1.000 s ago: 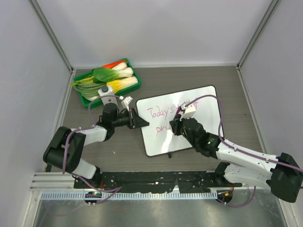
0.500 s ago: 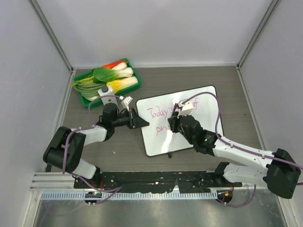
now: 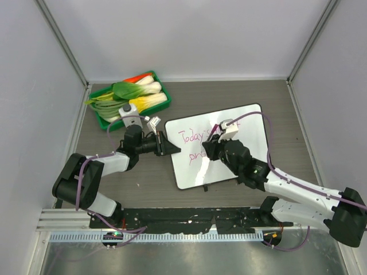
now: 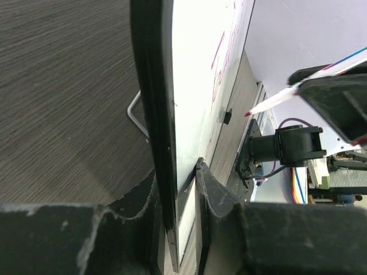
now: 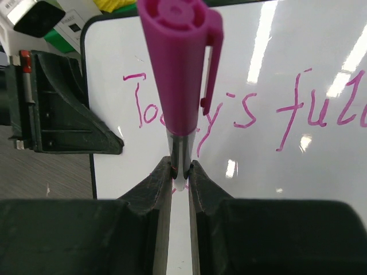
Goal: Write a sentence on the whiteboard
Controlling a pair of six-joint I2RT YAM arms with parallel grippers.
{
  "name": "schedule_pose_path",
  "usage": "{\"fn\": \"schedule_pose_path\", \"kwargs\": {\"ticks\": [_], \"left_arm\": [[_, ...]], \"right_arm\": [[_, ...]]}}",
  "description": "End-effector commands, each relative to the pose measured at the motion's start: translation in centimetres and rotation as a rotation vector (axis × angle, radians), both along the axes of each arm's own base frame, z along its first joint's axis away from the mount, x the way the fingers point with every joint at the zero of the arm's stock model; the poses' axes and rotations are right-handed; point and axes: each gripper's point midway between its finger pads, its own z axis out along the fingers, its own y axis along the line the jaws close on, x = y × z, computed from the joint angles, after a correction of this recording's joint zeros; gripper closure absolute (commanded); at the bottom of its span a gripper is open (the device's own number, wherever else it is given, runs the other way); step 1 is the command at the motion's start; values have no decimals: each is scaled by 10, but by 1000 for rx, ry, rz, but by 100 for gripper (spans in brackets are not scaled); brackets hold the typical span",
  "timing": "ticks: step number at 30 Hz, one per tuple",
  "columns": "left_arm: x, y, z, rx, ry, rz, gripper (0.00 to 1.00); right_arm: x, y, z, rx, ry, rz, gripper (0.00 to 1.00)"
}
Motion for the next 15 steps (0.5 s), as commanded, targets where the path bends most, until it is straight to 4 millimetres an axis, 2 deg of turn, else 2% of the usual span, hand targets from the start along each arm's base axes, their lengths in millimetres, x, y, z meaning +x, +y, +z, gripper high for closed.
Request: {"fn": "schedule_pose_path", "kwargs": {"ticks": [1,3,10,15], "left_arm": [[23,21,-40,182,-48,127,100],[23,22,-40,182,-48,128,100],[23,22,-40,181,-49,128,100],[23,21,-40,179,-50,126,100]], "right_arm": [[1,-6,31,97,-65,-18,98],[2,-10,32,101,-70,-27,99],[10,-28,20,129,-35,-49,99],[10,-25,9,117,-26,-32,98]]}}
